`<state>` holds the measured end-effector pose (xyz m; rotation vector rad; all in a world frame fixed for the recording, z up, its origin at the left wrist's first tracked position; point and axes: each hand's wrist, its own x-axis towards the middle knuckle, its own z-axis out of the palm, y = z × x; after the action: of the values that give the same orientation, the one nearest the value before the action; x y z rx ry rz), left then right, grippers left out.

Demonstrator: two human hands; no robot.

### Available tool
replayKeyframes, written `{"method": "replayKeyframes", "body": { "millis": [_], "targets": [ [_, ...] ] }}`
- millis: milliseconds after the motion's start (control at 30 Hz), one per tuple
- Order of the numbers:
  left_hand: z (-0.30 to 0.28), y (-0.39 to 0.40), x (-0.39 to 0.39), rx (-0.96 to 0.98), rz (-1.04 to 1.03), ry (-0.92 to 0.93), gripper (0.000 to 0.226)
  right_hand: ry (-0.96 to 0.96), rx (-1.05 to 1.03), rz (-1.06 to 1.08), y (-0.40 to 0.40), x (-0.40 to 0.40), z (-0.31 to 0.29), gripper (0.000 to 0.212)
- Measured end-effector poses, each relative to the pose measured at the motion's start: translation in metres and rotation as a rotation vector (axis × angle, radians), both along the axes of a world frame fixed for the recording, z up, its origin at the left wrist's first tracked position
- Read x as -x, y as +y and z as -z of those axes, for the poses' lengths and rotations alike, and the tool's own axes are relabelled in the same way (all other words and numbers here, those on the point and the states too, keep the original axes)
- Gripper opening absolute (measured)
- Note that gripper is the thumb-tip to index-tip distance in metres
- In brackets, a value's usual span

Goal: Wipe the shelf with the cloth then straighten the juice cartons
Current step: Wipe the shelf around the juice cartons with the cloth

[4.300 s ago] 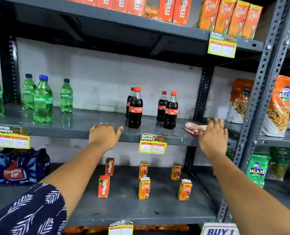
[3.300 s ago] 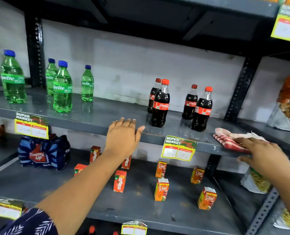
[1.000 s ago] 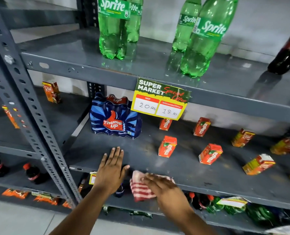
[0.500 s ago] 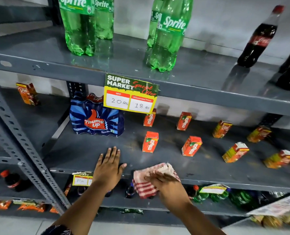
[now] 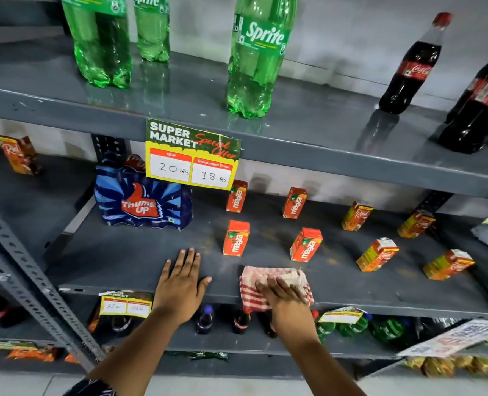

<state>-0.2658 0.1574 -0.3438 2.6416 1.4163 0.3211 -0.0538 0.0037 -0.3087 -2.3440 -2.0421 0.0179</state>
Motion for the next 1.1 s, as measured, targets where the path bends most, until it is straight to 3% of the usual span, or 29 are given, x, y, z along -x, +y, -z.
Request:
{"method": "replayKeyframes", "body": {
  "millis": [133,333,433,567,767,900,1100],
  "targets": [
    [-0.001,-0.004,0.002,-0.002,-0.011,-0.013,0.084,0.051,-0.059,-0.058,-0.031,-0.005,-0.014,0.068],
    [0.000,-0.017,0.004,0.039,-0.066,-0.022,0.079,0.044,-0.320,0.079,-0.034,-0.034,-0.073,0.060],
    [0.001,-0.018,0.004,0.055,-0.069,-0.002,0.079,-0.017,-0.196,0.135,-0.011,-0.043,-0.068,0.070],
    [0.004,-0.013,0.004,0.056,-0.050,-0.012,0.078,-0.008,-0.034,0.142,-0.011,-0.044,-0.015,0.081],
    [0.004,-0.014,0.003,0.025,-0.055,0.013,0.079,0.054,-0.063,0.097,-0.038,-0.037,-0.020,0.069],
    [0.000,-0.017,0.000,0.020,-0.067,0.039,0.076,-0.013,-0.072,0.061,-0.066,-0.051,-0.043,0.056],
    [-0.013,-0.026,-0.005,0.028,-0.129,0.066,0.066,-0.041,-0.238,0.150,-0.067,-0.098,-0.084,0.057]
  ]
}}
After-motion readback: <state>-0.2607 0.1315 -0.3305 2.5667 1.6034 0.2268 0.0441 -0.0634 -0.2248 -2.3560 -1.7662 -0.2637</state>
